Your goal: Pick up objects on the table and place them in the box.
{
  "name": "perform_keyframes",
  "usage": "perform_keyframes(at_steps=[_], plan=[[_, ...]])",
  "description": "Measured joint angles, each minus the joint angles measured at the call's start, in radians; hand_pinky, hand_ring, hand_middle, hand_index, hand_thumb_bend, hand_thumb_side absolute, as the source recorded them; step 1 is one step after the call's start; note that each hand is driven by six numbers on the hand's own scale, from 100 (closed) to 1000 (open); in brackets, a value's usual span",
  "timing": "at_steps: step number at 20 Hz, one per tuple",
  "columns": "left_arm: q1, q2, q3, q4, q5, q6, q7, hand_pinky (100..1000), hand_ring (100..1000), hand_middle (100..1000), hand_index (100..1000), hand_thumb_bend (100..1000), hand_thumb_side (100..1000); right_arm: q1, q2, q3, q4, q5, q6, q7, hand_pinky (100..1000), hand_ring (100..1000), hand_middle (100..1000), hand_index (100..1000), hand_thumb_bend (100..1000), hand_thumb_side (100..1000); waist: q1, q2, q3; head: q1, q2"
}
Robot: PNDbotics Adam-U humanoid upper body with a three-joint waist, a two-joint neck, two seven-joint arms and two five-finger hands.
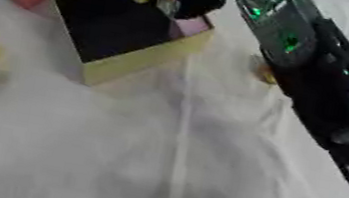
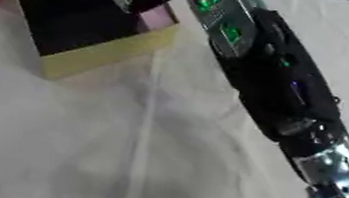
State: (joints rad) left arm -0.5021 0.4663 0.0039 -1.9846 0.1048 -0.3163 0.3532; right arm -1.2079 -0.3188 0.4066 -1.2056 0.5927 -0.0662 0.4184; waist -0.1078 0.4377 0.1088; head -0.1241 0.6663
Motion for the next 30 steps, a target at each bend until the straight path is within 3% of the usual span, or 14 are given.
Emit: perform_keyframes(at_steps=[6,8,9,14,21,27,30], plan=[[0.000,0.000,0.000,0.000,0.000,0.000,0.000,700,677,708,811,452,534,-0.014,0.033,-0.012,0.140,0.063,-0.097,-0.027,853,830,693,822,332,100,0.000,0.000,-0.001,0.000,0.000],[0.000,0.000,0.000,0.000,0.000,0.000,0.000,700,677,708,810,452,534,-0.016,0.033,-0.019,0.168,0.082,-0.129,-0.033,860,846,728,848,381,132,0.001,0.000,-0.003,-0.001,0.000],[0.000,0.000,0.000,0.000,0.000,0.000,0.000,700,677,708,810,452,534,-0.016,0.033,-0.023,0.180,0.094,-0.144,-0.034,872,867,761,882,399,230,0.003,0.000,-0.004,-0.001,0.000],[0.001,-0.001,0.000,0.000,0.000,0.000,0.000,700,677,708,810,453,534,-0.020,0.033,-0.057,0.225,0.163,-0.218,-0.060,881,882,783,900,384,282,0.007,0.000,-0.006,-0.005,0.000],[0.010,-0.001,0.000,0.000,0.000,0.001,0.000,700,677,709,810,452,535,-0.024,0.032,-0.082,0.248,0.210,-0.257,-0.101,880,878,775,899,372,268,0.013,-0.002,-0.017,-0.006,0.001],[0.028,-0.001,0.001,0.000,0.000,0.004,0.002,700,677,709,810,453,535,-0.025,-0.014,-0.084,0.200,0.156,-0.246,-0.098,877,872,763,892,327,257,0.020,-0.020,-0.037,0.000,0.011],[0.039,-0.001,0.005,0.000,0.000,0.007,0.004,700,677,710,809,453,535,-0.025,-0.061,-0.081,0.147,0.068,-0.214,-0.076,876,868,756,889,298,264,0.023,-0.026,-0.050,0.005,0.019]])
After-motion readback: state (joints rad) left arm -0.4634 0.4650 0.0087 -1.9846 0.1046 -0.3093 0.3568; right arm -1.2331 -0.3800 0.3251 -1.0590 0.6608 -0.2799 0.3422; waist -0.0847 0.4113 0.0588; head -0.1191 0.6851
